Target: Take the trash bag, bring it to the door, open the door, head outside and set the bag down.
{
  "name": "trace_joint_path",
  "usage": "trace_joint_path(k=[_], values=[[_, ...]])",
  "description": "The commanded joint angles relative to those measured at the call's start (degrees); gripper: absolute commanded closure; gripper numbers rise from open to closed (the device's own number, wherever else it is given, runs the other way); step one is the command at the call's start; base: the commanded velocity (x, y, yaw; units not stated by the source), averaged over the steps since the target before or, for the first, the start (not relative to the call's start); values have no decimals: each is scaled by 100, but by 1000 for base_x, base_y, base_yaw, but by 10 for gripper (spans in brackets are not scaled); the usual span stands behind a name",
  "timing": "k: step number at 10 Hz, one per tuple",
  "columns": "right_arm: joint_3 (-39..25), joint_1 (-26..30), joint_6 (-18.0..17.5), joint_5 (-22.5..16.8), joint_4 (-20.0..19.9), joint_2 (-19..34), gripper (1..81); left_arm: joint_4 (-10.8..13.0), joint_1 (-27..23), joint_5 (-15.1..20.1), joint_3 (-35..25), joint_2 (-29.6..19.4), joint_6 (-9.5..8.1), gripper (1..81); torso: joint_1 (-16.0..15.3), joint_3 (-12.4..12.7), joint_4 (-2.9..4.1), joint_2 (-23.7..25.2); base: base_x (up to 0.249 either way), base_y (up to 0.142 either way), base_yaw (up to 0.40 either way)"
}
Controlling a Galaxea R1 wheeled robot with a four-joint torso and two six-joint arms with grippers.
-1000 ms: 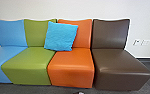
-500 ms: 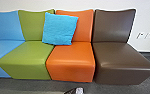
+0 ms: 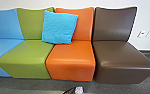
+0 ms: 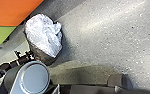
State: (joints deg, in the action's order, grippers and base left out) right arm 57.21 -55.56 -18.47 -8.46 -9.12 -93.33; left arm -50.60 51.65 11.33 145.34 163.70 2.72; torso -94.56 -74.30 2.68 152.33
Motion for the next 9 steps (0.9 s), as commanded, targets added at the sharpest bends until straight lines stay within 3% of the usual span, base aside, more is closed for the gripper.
trace_joint_path(k=[1,2,8,9], values=[[-80,287,-8,-297,-81,259,10,42,-265,458,39,-38,27,10,0,2,0,0,0,0,0],[-45,260,-8,-297,-81,216,10,76,-265,458,39,-29,27,811,0,0,0,0,0,0,0],[123,199,1,-297,-64,31,10,208,-133,458,100,-91,53,811,0,0,0,0,0,0,0],[123,199,1,-297,-55,13,10,323,-124,458,83,-82,71,811,0,0,0,0,0,0,0]])
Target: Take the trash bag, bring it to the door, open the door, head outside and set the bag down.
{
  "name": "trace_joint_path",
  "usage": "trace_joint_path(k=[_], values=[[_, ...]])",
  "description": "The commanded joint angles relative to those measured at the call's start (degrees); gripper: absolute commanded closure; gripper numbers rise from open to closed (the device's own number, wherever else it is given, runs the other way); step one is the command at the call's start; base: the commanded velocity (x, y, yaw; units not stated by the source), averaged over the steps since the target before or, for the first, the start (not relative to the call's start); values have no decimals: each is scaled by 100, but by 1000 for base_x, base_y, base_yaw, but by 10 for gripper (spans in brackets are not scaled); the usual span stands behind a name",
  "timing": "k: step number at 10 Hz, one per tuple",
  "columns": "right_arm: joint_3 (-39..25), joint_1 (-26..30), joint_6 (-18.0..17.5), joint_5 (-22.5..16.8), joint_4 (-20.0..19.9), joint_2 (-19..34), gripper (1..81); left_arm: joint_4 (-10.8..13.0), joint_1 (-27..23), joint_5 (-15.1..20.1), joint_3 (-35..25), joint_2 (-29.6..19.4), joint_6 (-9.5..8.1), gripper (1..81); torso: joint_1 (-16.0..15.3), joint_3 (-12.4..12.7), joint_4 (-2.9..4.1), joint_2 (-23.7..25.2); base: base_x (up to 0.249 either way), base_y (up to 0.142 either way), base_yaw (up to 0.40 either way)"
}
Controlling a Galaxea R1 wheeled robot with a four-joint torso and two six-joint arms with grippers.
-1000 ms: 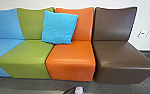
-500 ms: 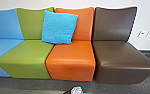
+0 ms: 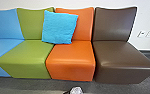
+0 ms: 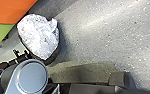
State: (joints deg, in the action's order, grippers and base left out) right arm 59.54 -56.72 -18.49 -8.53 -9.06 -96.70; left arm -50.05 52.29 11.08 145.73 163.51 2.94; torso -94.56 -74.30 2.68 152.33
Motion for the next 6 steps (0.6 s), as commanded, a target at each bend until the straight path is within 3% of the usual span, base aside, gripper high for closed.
trace_joint_path(k=[1,2,3,6], values=[[-110,314,4,-289,-61,341,10,295,-170,483,35,-64,49,811,0,0,0,0,0,0,0],[-110,306,4,-298,-52,323,10,303,-152,483,26,-64,49,811,0,0,0,0,0,0,0],[-110,279,4,-298,-43,315,10,329,-144,491,26,-73,66,811,369,0,0,-573,0,0,0],[-93,183,3,-289,-26,306,10,479,-126,491,-79,-117,181,811,496,0,0,-772,0,0,0]])
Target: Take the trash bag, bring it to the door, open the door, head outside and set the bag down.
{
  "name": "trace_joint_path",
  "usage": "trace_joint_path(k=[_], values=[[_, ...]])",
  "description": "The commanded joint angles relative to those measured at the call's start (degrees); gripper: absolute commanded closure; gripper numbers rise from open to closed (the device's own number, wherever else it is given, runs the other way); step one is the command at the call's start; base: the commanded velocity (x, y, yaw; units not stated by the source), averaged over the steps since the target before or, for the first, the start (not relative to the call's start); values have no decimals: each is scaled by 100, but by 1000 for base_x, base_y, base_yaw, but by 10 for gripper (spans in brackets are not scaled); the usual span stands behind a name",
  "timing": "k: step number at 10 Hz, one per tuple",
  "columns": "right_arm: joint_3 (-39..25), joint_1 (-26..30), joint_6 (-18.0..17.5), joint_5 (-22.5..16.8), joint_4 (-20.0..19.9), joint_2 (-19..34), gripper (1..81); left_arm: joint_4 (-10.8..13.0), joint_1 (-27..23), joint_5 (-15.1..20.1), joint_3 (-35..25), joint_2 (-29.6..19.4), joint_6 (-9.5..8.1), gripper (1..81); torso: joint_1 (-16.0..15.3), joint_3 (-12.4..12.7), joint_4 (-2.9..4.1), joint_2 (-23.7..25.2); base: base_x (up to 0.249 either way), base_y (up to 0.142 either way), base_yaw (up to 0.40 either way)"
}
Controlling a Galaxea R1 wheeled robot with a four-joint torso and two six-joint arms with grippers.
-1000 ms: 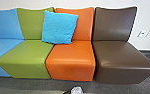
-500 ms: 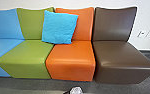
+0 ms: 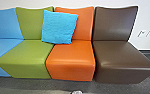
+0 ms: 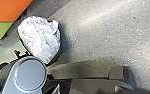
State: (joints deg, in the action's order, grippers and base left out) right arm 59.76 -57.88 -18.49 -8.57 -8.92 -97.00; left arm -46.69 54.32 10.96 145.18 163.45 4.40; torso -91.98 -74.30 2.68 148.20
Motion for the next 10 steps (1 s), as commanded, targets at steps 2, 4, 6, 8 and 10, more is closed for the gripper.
trace_joint_path(k=[2,4,6,8,10], values=[[-97,229,4,-277,-39,276,10,545,-312,547,-225,-197,35,811,479,-2,0,-748,0,0,0],[77,96,4,-268,-39,57,10,600,-312,565,-646,-425,35,811,739,299,0,-1167,0,0,0],[307,-79,4,-233,-31,-200,10,600,-295,556,-789,-576,35,811,968,563,0,-1537,0,0,0],[668,-282,48,-215,-39,-569,10,600,-233,530,-763,-620,35,811,1211,906,0,-1921,0,0,0],[983,-413,56,-215,-31,-936,10,600,-197,504,-737,-638,35,811,1473,1251,0,-2328,0,0,0]])
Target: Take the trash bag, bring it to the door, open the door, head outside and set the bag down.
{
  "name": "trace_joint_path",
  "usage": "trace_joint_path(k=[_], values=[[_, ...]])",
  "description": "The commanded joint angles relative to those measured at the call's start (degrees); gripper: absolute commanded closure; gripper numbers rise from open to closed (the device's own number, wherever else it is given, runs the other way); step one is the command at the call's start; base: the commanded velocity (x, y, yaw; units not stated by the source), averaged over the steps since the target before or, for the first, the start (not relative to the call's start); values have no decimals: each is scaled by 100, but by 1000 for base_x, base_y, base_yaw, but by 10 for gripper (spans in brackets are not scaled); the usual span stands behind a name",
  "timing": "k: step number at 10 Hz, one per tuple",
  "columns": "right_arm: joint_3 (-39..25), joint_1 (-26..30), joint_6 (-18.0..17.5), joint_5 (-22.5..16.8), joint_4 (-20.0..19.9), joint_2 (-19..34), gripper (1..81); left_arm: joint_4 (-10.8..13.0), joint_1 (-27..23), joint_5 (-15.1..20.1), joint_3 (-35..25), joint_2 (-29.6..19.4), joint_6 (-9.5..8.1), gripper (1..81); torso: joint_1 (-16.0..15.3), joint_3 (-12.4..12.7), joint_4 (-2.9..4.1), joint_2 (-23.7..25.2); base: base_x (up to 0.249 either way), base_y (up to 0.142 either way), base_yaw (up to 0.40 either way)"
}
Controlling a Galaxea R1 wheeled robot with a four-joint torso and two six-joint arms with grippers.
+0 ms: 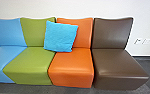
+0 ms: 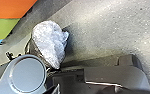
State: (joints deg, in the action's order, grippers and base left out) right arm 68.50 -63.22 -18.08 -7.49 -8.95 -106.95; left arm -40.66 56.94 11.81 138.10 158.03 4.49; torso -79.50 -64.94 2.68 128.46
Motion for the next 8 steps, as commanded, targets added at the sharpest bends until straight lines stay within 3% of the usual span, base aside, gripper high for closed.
trace_joint_path(k=[1,8], values=[[223,59,15,-324,-37,-74,10,-4,-434,418,-2,-104,26,811,347,474,0,-540,0,0,0],[936,-293,24,-245,-37,-927,10,102,-284,462,7,-244,26,811,1294,1715,0,-1996,0,0,0]])
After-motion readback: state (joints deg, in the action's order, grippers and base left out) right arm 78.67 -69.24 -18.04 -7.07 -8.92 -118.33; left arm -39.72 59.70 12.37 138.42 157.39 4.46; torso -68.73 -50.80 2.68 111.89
